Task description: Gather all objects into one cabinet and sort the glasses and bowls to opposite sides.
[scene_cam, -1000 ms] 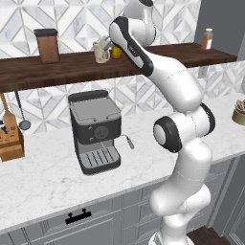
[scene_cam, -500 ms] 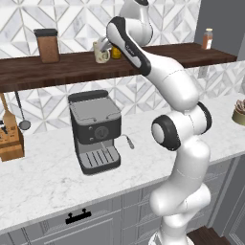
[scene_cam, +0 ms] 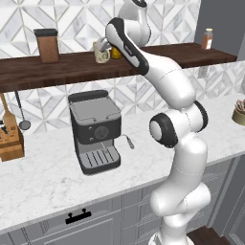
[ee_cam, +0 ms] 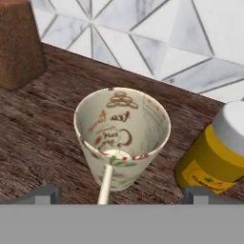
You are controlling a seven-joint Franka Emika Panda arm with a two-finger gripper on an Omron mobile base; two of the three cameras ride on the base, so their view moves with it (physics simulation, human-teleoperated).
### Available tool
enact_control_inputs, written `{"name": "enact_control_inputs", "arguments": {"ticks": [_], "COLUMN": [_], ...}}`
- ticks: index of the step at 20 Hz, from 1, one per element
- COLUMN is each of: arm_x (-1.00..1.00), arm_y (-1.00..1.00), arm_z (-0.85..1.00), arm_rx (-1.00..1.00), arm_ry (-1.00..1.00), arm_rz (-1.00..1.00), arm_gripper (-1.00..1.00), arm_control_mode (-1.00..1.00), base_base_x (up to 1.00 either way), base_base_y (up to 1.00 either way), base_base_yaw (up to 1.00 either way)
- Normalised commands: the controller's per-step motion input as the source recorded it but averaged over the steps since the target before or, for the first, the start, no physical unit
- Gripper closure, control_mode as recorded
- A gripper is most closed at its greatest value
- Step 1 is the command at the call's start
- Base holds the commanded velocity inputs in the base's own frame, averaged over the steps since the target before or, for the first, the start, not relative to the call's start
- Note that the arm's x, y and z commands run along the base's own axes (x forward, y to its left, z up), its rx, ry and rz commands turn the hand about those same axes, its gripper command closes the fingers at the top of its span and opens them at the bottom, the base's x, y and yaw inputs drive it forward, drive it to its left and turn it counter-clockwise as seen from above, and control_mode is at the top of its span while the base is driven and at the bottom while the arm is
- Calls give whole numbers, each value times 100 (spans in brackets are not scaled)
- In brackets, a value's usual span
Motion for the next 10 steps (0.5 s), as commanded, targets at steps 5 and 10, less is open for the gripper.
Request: {"name": "enact_control_inputs", "arguments": {"ticks": [5, 10], "arm_x": [0, 0], "arm_y": [4, 14], "arm_z": [-18, -21], "arm_rx": [0, 0], "arm_ry": [2, 4], "arm_rz": [0, 0], "arm_gripper": [-100, -100], "arm_control_mode": [-100, -100], "base_base_x": [0, 0], "base_base_y": [0, 0], "base_base_yaw": [0, 0]}}
